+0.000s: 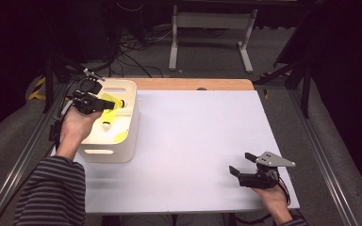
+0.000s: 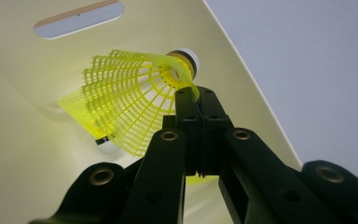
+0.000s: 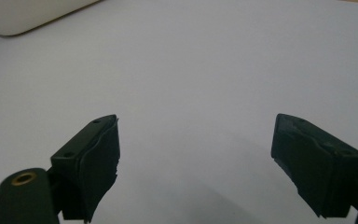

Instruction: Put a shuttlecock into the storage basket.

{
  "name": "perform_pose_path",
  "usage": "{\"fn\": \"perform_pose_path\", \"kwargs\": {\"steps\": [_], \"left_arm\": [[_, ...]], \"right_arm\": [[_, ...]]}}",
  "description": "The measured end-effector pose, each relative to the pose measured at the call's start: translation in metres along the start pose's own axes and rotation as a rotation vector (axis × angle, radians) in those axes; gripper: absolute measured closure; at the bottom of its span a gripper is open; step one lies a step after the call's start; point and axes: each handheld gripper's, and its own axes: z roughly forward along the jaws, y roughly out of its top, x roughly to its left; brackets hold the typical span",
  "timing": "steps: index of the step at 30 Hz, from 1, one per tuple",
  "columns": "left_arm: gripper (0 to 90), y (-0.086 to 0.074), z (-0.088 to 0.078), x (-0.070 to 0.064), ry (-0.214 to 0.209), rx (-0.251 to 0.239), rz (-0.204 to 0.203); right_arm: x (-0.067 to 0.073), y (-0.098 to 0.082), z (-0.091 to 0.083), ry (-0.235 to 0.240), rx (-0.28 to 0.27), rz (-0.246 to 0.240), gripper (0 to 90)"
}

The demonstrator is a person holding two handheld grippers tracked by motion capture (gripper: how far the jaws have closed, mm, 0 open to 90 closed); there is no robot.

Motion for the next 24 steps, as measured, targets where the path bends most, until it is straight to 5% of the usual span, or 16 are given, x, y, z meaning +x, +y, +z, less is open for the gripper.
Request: {"fn": "perform_pose_path", "kwargs": {"steps": [11,24], "left_arm": [[89.4,0.002,0.015,0.000,0.041,0.034,0.011],[89.2,0.004,0.037,0.006,0.030,0.078,-0.023]], "right_arm": [[0.000,0.000,0.000,0.003,0.001,-0.001,16.1],[0.000,0.000,0.000,0.003,0.002,0.000,16.0]]}}
